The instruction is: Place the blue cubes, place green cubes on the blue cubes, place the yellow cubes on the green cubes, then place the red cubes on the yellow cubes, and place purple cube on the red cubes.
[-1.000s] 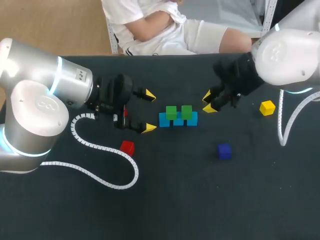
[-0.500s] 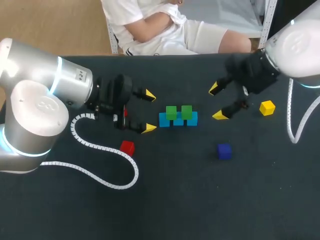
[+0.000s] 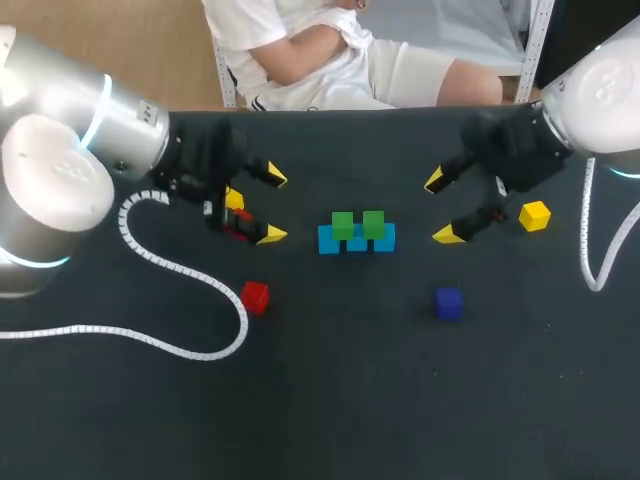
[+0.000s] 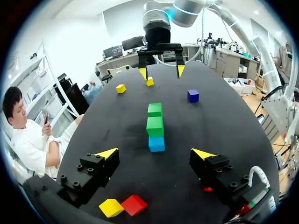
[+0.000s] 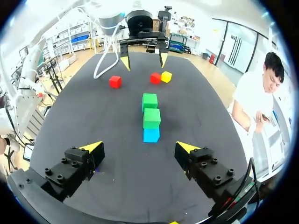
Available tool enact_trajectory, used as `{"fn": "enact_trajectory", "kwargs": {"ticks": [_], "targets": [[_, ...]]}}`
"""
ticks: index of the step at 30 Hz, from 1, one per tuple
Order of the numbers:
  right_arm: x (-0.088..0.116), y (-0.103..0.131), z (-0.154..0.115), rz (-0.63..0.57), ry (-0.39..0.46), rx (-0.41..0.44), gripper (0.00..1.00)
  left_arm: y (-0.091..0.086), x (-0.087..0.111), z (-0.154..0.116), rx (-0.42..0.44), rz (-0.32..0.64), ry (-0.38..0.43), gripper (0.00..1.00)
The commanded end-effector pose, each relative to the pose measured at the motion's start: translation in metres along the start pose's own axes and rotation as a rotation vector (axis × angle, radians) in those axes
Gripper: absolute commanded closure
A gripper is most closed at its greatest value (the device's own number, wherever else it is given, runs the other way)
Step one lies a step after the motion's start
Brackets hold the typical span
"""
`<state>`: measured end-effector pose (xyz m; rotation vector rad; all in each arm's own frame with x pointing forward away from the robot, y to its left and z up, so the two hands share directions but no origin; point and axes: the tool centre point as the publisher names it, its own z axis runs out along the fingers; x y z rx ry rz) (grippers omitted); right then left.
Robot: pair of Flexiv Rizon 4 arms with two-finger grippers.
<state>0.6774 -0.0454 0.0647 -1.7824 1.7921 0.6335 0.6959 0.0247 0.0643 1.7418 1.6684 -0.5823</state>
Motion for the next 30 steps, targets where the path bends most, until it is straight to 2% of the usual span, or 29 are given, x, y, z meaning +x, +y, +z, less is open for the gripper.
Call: {"fn": "enact_trajectory", "kwargs": {"ticks": [1, 9, 11, 22, 30], "targets": [[0.003, 0.008, -0.009, -0.001, 0.015, 0.018, 0.0, 0.009, 0.005, 0.001, 0.054, -0.001, -0.003, 0.0], [0.017, 0.014, -0.029, -0.024, 0.08, 0.013, 0.0, 0.008, 0.009, 0.001, 0.073, 0.023, -0.021, 0.0], [0.027, 0.014, -0.035, -0.004, 0.113, 0.001, 0.0, 0.008, 0.009, 0.001, 0.073, 0.023, -0.021, 0.0], [0.09, 0.024, -0.09, 0.076, 0.23, 0.078, 0.0, 0.008, 0.009, 0.001, 0.073, 0.023, -0.021, 0.0], [0.107, 0.024, -0.113, -0.106, 0.32, 0.076, 0.0, 0.008, 0.009, 0.001, 0.073, 0.023, -0.021, 0.0]]}}
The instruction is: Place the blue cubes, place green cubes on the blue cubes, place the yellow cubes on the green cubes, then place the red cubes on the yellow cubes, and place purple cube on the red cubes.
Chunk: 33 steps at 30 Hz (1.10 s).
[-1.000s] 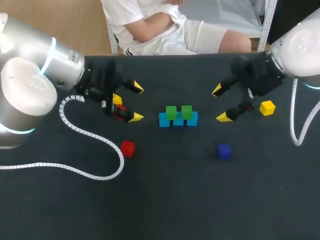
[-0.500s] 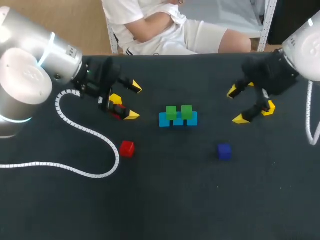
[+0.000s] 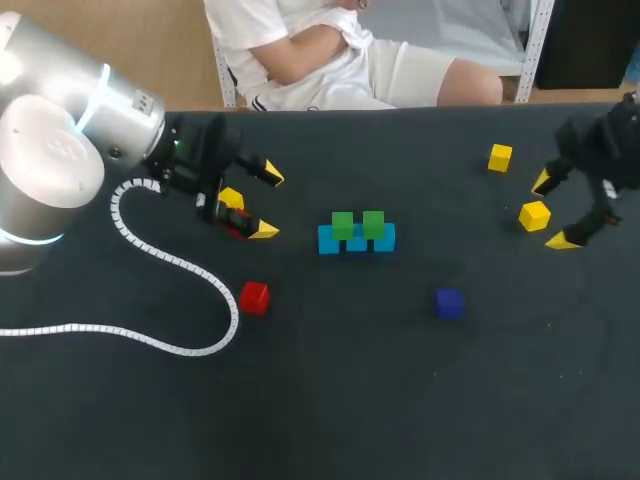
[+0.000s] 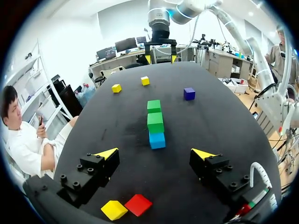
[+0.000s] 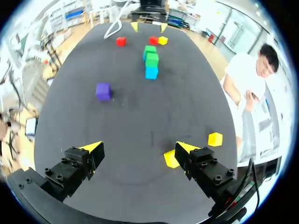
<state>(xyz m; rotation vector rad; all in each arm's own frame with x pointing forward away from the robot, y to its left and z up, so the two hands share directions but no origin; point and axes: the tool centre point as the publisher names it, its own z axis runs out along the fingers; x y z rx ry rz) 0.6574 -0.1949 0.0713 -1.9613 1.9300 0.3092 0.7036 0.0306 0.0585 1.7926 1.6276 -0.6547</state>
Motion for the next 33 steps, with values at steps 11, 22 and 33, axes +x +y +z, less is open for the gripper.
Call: {"fn": "enact_trajectory", "kwargs": {"ticks": [11, 22, 33], "targets": [[-0.0015, -0.0011, -0.0167, -0.05, -0.015, 0.037, 0.0, 0.0016, 0.0001, 0.0003, 0.004, 0.0, 0.003, 0.0], [-0.0015, -0.0011, -0.0167, -0.05, -0.015, 0.037, 0.0, 0.0016, 0.0001, 0.0003, 0.004, 0.0, 0.003, 0.0], [-0.0015, -0.0011, -0.0167, -0.05, -0.015, 0.037, 0.0, 0.0016, 0.0001, 0.0003, 0.004, 0.0, 0.003, 0.0]]}}
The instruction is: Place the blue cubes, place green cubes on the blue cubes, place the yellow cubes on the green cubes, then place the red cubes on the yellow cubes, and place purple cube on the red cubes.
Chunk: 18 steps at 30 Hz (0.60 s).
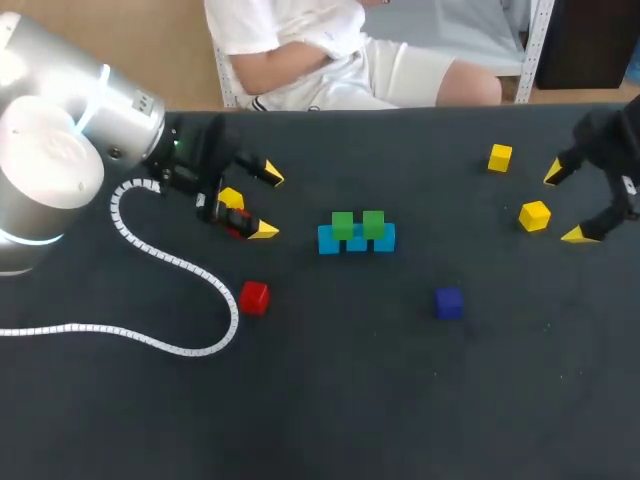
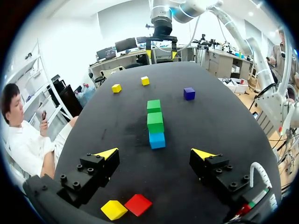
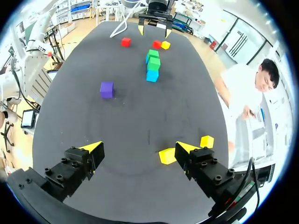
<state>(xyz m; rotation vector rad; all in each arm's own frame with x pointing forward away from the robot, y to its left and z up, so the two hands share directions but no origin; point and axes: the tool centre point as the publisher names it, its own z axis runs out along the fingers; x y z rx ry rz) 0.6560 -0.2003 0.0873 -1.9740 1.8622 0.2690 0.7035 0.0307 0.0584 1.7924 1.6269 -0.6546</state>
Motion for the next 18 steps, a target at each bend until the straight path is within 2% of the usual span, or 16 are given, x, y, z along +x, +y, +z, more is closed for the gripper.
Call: {"fn": "enact_trajectory", "kwargs": {"ticks": [1, 2, 3, 4, 6, 7, 8, 10, 11, 15, 18], "targets": [[0.0, -0.001, 0.0, 0.0, -0.001, -0.002, 0.0, 0.002, 0.0, 0.0, 0.005, 0.0, 0.003, 0.0], [0.0, -0.001, 0.0, 0.0, -0.001, -0.002, 0.0, 0.002, 0.0, 0.0, 0.005, 0.0, 0.003, 0.0], [0.01, -0.006, 0.001, 0.004, 0.047, 0.015, 0.0, 0.002, 0.0, 0.0, 0.005, 0.0, 0.003, 0.0], [0.017, -0.01, 0.001, 0.008, 0.061, 0.004, 0.0, 0.002, 0.0, 0.0, 0.005, 0.0, 0.003, 0.0], [0.025, -0.018, -0.005, -0.002, 0.001, -0.023, 0.0, 0.002, 0.0, 0.0, 0.005, 0.0, 0.003, 0.0], [0.026, -0.02, -0.008, -0.01, 0.012, -0.027, 0.0, 0.002, 0.0, 0.0, 0.005, 0.0, 0.003, 0.0], [0.027, -0.022, -0.01, -0.029, -0.001, -0.062, 0.0, 0.002, 0.0, 0.0, 0.005, 0.0, 0.003, 0.0], [0.03, -0.029, -0.014, -0.037, -0.049, -0.083, 0.0, 0.002, 0.0, 0.0, 0.005, 0.0, 0.003, 0.0], [0.029, -0.031, -0.016, -0.052, -0.041, -0.097, 0.0, 0.002, 0.0, 0.0, 0.005, 0.0, 0.003, 0.0], [0.03, -0.038, -0.015, -0.068, -0.088, -0.188, 0.0, 0.002, 0.0, 0.0, 0.005, 0.0, 0.003, 0.0], [0.036, -0.045, -0.007, -0.076, -0.106, -0.201, 0.0, 0.002, 0.0, 0.0, 0.005, 0.0, 0.003, 0.0]]}}
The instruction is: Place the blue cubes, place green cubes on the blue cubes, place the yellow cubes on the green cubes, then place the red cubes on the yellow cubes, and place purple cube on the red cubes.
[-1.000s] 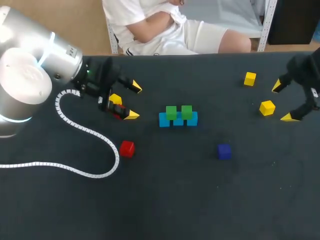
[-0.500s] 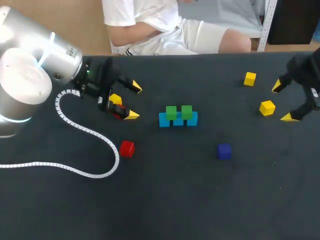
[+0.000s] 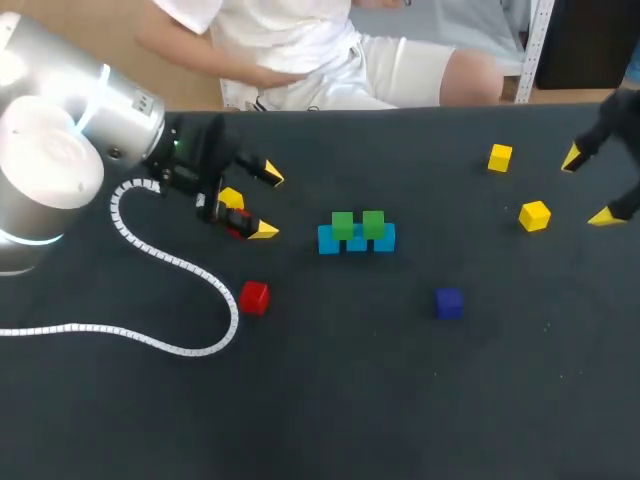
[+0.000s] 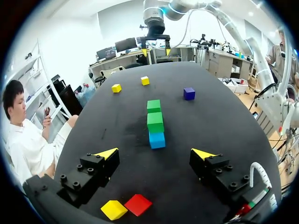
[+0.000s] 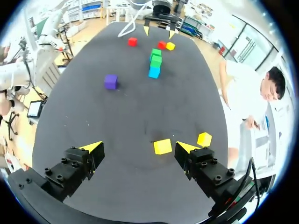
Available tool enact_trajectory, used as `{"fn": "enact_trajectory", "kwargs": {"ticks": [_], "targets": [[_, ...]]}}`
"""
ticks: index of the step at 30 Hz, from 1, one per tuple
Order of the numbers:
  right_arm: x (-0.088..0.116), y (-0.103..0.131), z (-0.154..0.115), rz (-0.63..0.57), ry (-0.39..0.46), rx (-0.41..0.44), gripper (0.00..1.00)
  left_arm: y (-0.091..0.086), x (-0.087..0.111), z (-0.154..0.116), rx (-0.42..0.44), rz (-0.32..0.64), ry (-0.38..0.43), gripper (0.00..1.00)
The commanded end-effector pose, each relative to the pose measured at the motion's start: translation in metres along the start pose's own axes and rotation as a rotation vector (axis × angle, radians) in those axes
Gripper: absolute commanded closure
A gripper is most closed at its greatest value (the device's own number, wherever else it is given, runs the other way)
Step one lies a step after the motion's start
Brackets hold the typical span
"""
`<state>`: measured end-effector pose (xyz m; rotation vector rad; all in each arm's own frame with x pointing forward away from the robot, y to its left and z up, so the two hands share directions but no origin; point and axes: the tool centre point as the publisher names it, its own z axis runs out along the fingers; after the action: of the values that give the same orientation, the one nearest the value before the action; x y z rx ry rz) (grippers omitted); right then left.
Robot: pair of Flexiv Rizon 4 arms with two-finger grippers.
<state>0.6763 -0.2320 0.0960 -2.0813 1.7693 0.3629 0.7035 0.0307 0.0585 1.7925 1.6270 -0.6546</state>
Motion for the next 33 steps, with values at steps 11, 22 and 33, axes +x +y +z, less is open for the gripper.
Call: {"fn": "enact_trajectory", "kwargs": {"ticks": [11, 22, 33], "targets": [[0.012, -0.029, 0.044, -0.057, -0.044, -0.08, 0.0, 0.002, 0.0, 0.0, 0.005, 0.0, 0.003, 0.0], [0.029, -0.023, 0.062, -0.016, 0.026, -0.099, 0.0, 0.002, 0.0, 0.0, 0.005, 0.0, 0.003, 0.0], [0.032, -0.023, 0.074, 0.002, 0.043, -0.112, 0.0, 0.002, 0.0, 0.0, 0.005, 0.0, 0.003, 0.0]]}}
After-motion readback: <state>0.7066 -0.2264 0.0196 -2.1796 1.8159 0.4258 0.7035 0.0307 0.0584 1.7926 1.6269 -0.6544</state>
